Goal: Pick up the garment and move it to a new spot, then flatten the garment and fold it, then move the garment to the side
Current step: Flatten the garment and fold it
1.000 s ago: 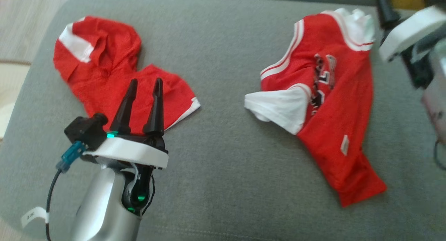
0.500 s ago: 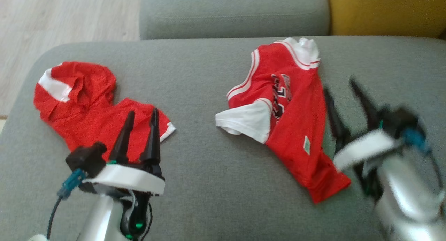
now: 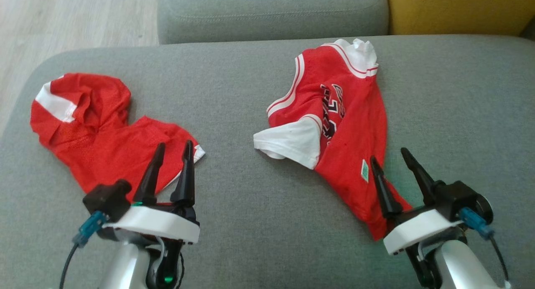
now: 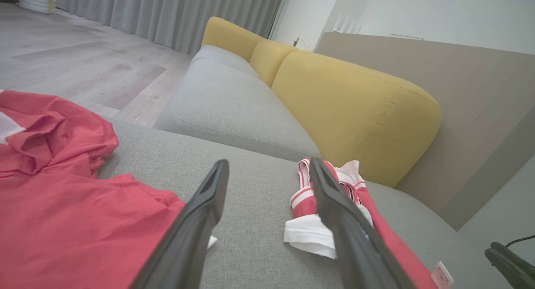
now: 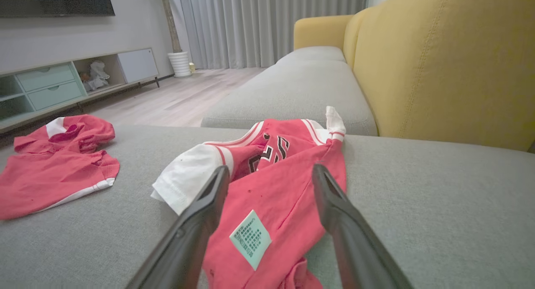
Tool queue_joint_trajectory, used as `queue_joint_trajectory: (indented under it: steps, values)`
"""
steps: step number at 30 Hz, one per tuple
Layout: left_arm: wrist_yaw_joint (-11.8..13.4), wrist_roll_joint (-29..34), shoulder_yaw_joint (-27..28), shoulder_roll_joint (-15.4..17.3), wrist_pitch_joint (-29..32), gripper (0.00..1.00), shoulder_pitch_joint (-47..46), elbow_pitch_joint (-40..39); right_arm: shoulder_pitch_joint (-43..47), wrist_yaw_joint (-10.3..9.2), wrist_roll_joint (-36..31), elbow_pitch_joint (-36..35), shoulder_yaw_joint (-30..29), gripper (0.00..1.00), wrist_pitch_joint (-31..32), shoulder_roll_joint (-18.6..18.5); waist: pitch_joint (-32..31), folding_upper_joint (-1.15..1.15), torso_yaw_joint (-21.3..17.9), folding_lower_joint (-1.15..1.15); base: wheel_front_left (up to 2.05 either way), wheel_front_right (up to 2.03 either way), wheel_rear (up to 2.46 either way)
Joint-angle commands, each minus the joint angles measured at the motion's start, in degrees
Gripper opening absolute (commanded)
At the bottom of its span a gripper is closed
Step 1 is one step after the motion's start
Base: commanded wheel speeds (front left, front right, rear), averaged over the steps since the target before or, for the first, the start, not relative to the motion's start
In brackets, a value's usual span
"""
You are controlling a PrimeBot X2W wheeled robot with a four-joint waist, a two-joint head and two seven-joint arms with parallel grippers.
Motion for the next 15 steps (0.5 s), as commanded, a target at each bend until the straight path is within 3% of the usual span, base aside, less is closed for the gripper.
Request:
queue_joint_trajectory:
  steps: [1,15]
  values:
    - [0.14,0.48,1.29,0.59,-0.30,1.00,-2.77,-1.93,-1.49,-0.05,-0.69,-1.97,0.90,1.00,0.56,0.17,0.55,0.00,0.42,0.00,0.00,0.00,0.00]
    - [0.30,0.12,0.30,0.59,-0.30,1.00,-4.62,-1.06,-4.31,-0.05,-0.68,4.81,2.19,1.00,4.44,0.98,3.83,0.00,2.57,0.00,0.00,0.00,0.00]
